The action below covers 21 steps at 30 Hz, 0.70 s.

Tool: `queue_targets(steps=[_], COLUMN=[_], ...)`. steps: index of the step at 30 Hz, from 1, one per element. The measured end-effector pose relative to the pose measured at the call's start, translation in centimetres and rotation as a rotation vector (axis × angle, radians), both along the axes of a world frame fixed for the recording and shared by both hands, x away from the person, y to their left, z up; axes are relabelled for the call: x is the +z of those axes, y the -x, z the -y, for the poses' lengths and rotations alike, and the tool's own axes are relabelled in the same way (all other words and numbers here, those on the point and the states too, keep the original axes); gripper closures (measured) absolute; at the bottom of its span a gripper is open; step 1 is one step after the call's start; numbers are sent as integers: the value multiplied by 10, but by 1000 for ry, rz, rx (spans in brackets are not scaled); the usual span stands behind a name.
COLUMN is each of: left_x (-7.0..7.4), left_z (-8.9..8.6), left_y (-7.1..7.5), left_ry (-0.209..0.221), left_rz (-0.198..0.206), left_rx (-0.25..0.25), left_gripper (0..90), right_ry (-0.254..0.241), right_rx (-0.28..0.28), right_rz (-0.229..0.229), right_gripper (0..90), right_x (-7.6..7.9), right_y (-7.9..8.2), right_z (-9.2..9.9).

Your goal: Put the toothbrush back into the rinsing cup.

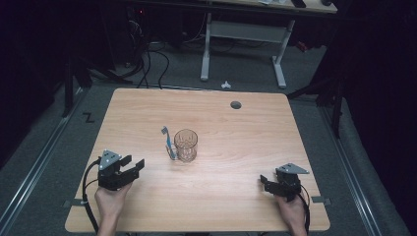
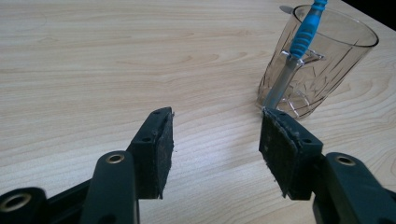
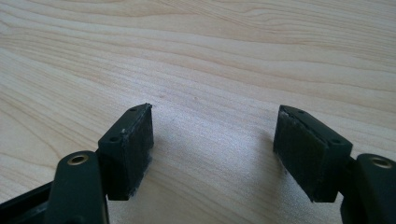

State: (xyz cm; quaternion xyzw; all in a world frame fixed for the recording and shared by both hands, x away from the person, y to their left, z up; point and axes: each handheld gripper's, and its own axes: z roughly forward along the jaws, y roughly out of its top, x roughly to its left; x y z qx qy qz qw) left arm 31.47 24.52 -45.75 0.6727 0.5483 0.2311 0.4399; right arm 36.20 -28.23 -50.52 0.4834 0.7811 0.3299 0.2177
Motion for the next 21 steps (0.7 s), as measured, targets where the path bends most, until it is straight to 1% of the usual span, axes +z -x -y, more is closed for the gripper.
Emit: queue_targets(steps=[5, 9, 16, 21], left_x=[-5, -12, -18, -24], left_z=[0, 1, 1, 3], left_y=[0, 0, -1, -3], left_ry=[1, -5, -6, -22], left_rz=[-13, -29, -44, -64], left_rx=[1, 7, 13, 15], left_gripper=[451, 451, 451, 450], right_ry=[0, 0, 0, 0], right_rx=[0, 0, 0, -1], right_rz=[0, 0, 0, 0], right_gripper=[288, 288, 288, 288], right_x=[0, 0, 0, 0], right_y=[0, 0, 0, 0], right_z=[0, 0, 0, 0])
